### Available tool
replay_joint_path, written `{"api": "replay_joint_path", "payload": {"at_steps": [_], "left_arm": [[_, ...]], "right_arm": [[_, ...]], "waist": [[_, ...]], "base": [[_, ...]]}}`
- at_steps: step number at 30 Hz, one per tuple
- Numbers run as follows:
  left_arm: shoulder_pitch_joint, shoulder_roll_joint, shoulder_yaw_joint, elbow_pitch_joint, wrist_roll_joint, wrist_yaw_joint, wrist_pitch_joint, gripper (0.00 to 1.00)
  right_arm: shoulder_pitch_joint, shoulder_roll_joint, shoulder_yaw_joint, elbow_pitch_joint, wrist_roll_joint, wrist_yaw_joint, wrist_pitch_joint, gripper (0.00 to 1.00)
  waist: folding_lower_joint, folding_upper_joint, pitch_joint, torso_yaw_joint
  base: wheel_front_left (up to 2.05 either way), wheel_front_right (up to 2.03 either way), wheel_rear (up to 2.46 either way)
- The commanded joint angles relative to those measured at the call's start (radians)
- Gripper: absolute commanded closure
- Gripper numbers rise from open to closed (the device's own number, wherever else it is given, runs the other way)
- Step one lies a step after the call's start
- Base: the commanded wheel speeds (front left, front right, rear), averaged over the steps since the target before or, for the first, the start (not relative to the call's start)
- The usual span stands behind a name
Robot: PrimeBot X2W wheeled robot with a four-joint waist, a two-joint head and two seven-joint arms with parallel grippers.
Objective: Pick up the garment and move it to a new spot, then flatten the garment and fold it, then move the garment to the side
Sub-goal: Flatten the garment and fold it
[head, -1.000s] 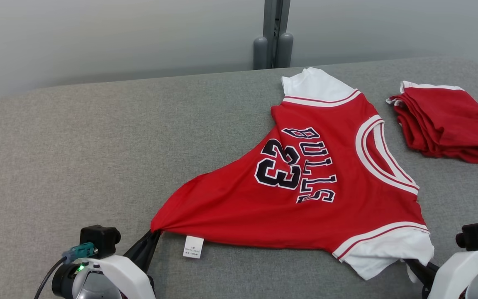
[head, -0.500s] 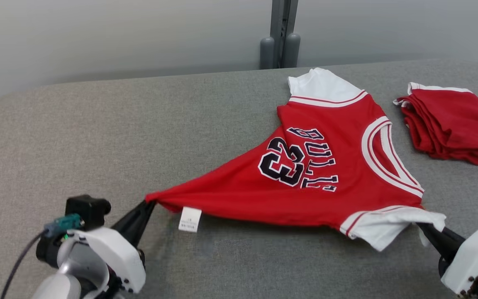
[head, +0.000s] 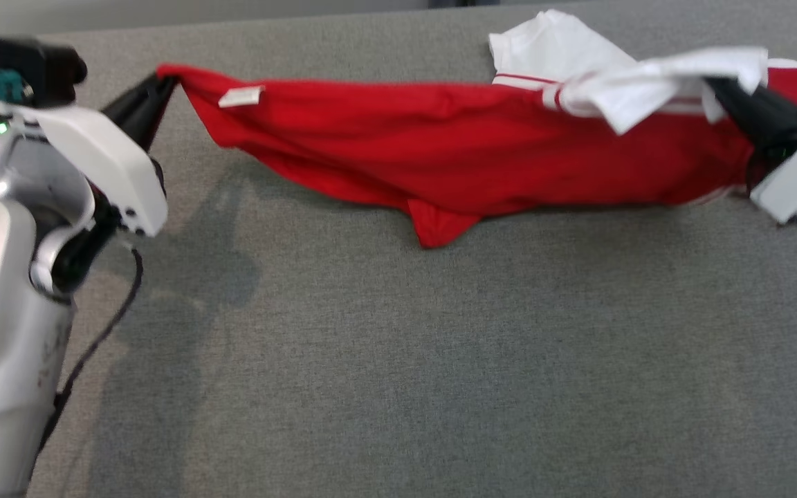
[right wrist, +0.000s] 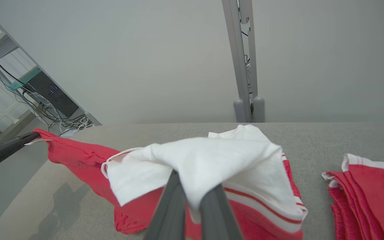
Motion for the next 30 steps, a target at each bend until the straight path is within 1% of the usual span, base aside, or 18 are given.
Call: {"api": "replay_joint_path", "payload": {"at_steps": [1, 7, 11, 12, 13, 16, 19, 21, 24, 27, 28, 30], "left_arm": [[-0.062, 0.000, -0.005, 0.034, -0.009, -0.003, -0.001, 1.00], [-0.330, 0.023, -0.068, 0.188, -0.006, -0.003, 0.010, 1.00], [-0.497, 0.053, -0.109, 0.257, -0.012, -0.004, 0.001, 1.00], [-0.534, 0.059, -0.120, 0.272, -0.007, -0.004, -0.002, 1.00], [-0.534, 0.059, -0.120, 0.272, -0.007, -0.004, -0.002, 1.00], [-0.649, 0.072, -0.145, 0.320, -0.005, -0.004, -0.023, 1.00], [-0.758, 0.089, -0.181, 0.365, 0.016, -0.004, -0.056, 1.00], [-0.821, 0.098, -0.198, 0.396, 0.025, -0.003, -0.085, 1.00], [-0.906, 0.094, -0.218, 0.431, 0.030, -0.003, -0.140, 1.00], [-0.971, 0.082, -0.234, 0.469, 0.006, -0.003, -0.180, 1.00], [-0.984, 0.073, -0.239, 0.486, -0.007, -0.003, -0.186, 1.00], [-0.998, 0.058, -0.265, 0.511, -0.023, -0.003, -0.192, 1.00]], "right_arm": [[-0.074, -0.008, 0.010, 0.023, 0.006, 0.001, -0.028, 1.00], [-0.386, -0.023, 0.102, 0.159, -0.001, 0.001, -0.147, 1.00], [-0.571, -0.038, 0.144, 0.241, 0.001, 0.001, -0.226, 1.00], [-0.615, -0.043, 0.153, 0.263, -0.003, 0.001, -0.244, 1.00], [-0.615, -0.043, 0.153, 0.263, -0.003, 0.001, -0.244, 1.00], [-0.743, -0.051, 0.177, 0.329, -0.011, 0.001, -0.298, 1.00], [-0.867, -0.061, 0.223, 0.379, -0.011, 0.001, -0.321, 1.00], [-0.936, -0.064, 0.235, 0.414, -0.019, 0.001, -0.364, 1.00], [-1.030, -0.055, 0.243, 0.468, -0.035, 0.000, -0.457, 1.00], [-1.098, -0.042, 0.252, 0.519, -0.048, 0.000, -0.545, 1.00], [-1.113, -0.034, 0.257, 0.536, -0.044, 0.000, -0.567, 1.00], [-1.125, -0.018, 0.284, 0.561, -0.023, 0.000, -0.576, 1.00]], "waist": [[0.0000, 0.0000, 0.070, -0.005], [0.0000, 0.0000, 0.169, -0.002], [0.0000, 0.0000, 0.218, -0.001], [0.0000, 0.0000, 0.229, 0.000], [0.0000, 0.0000, 0.229, 0.000], [0.0000, 0.0000, 0.257, 0.002], [0.0000, 0.0000, 0.282, 0.004], [0.0000, 0.0000, 0.299, 0.003], [0.0000, 0.0000, 0.310, 0.004], [0.0000, 0.0000, 0.318, 0.003], [0.0000, 0.0000, 0.319, 0.002], [0.0000, 0.0000, 0.319, 0.003]], "base": [[0.00, 0.00, 0.00], [0.00, 0.00, 0.00], [0.00, 0.00, 0.00], [0.00, 0.00, 0.00], [0.00, 0.00, 0.00], [0.00, 0.00, 0.00], [0.00, 0.00, 0.00], [0.00, 0.00, 0.00], [0.00, 0.00, 0.00], [0.00, 0.00, 0.00], [0.00, 0.00, 0.00], [0.00, 0.00, 0.00]]}}
